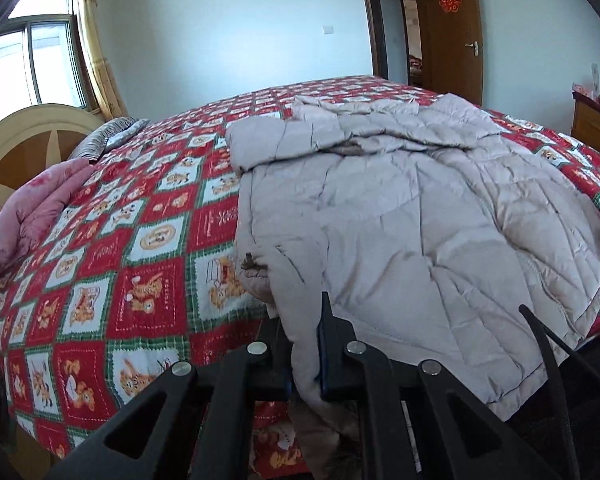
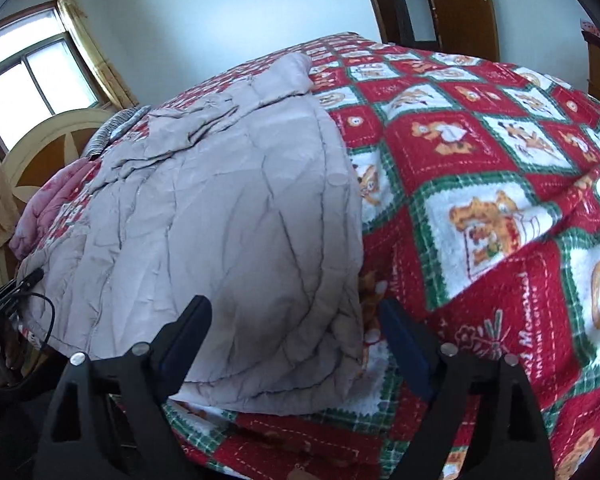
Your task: Fold large clothes
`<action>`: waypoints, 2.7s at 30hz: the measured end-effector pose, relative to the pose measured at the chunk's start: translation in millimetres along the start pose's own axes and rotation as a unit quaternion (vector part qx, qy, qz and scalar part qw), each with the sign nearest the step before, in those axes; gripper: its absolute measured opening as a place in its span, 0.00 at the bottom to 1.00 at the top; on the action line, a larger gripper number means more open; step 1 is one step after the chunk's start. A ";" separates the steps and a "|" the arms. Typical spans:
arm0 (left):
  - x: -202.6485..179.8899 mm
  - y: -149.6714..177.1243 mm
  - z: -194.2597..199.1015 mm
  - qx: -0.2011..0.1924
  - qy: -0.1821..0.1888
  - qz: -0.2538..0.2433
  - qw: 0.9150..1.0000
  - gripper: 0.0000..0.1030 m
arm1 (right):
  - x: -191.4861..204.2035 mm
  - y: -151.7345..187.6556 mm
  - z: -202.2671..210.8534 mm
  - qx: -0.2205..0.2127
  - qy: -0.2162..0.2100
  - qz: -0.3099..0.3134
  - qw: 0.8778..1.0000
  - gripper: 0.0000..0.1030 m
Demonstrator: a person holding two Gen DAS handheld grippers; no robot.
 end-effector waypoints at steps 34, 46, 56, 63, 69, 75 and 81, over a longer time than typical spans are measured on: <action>68.8 -243.9 -49.8 -0.137 -0.032 0.009 0.990 0.08 | 74.8 -231.6 11.8 -0.185 -0.033 -0.036 0.981 0.09; 127.5 -291.4 -195.5 -0.030 -0.034 0.114 0.992 0.13 | 72.9 -307.8 -102.3 -0.154 0.032 -0.065 0.985 0.10; 138.0 -310.0 -212.7 -0.061 -0.012 0.132 0.989 0.31 | 69.0 -319.4 -183.4 -0.118 0.075 -0.059 0.988 0.32; 144.4 -321.8 -241.9 -0.054 -0.037 0.166 0.984 0.34 | 78.5 -316.3 -201.3 -0.108 0.094 -0.034 0.989 0.45; 142.1 -345.0 -236.6 -0.080 -0.111 0.144 0.980 0.86 | 86.6 -320.0 -207.1 -0.102 0.083 -0.018 0.991 0.62; 119.8 -356.0 -227.4 -0.085 -0.134 0.086 0.984 0.86 | 97.1 -324.8 -206.1 -0.106 0.091 0.000 0.990 0.82; 77.7 -325.2 -184.4 -0.136 -0.158 0.049 0.977 0.92 | 98.3 -323.1 -161.8 -0.172 0.138 -0.017 0.975 0.94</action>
Point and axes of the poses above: each gripper's, at about its wrist camera, not at the fingertips, and z roughly against the way its jaws point, x to its left, y to its underside, the point moved 4 cm from there along -z, roughly the way its jaws point, and after that the axes turned 13 degrees about y, right-handed, at the moved point
